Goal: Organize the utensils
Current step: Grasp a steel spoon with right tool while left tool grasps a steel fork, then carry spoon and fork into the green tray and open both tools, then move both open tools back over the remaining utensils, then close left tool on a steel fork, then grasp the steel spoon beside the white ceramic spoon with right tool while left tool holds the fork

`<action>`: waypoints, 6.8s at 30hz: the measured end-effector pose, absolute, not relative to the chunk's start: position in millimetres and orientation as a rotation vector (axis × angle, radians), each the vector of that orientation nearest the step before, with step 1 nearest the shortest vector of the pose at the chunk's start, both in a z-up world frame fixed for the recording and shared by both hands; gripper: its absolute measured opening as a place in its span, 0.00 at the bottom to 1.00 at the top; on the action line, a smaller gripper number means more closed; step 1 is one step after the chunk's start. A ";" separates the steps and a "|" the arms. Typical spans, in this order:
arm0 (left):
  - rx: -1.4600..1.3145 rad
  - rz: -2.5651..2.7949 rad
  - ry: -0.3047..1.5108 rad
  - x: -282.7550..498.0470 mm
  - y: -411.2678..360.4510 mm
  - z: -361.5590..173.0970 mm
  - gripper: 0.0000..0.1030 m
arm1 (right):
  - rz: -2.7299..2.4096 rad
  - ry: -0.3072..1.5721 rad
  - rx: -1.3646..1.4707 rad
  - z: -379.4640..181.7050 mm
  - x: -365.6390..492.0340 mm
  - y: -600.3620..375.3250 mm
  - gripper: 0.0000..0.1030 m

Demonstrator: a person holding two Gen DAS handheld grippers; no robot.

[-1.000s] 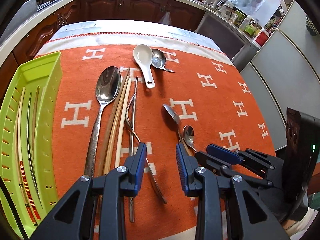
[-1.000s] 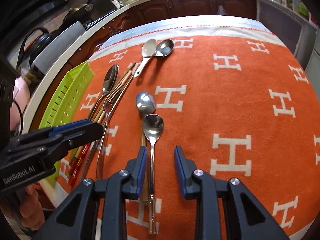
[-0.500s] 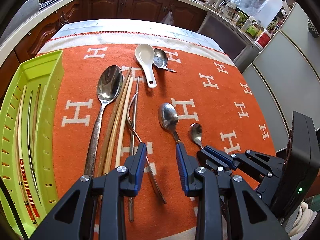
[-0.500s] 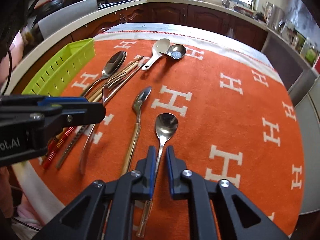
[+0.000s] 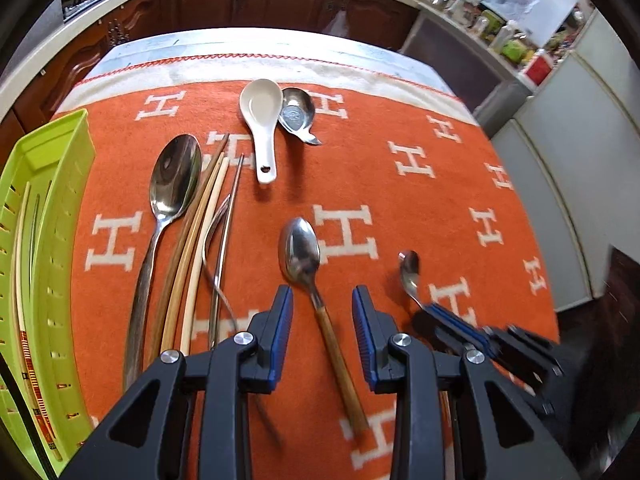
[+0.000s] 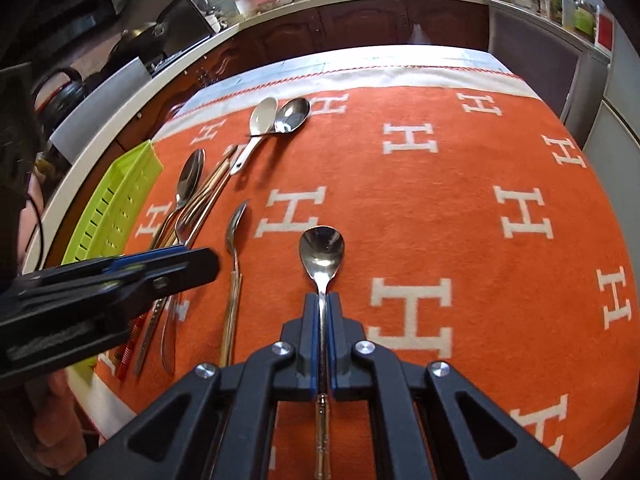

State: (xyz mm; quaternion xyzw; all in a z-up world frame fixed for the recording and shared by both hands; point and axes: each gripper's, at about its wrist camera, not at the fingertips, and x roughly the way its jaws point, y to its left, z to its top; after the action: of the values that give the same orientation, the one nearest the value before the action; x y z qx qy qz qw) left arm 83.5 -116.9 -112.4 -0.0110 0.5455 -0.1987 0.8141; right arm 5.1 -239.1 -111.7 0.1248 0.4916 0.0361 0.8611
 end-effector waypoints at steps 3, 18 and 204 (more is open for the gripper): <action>0.041 -0.335 1.153 90.3 -131.4 -117.8 0.28 | 0.087 1.022 0.275 -111.3 2.4 -241.9 0.03; 0.019 -0.376 1.102 86.9 -123.4 -121.4 0.00 | 0.114 1.019 0.370 -116.2 -3.3 -256.2 0.03; -0.079 -0.464 1.132 109.0 -76.4 -126.1 0.00 | 0.143 1.010 0.658 -103.9 137.8 -264.0 0.05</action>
State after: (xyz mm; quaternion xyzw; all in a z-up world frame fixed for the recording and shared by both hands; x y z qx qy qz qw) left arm 109.0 -76.4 -126.1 -0.0369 0.5312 -0.2177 0.8180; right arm 137.8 -264.0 -103.9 0.3093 0.4744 0.0672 0.8214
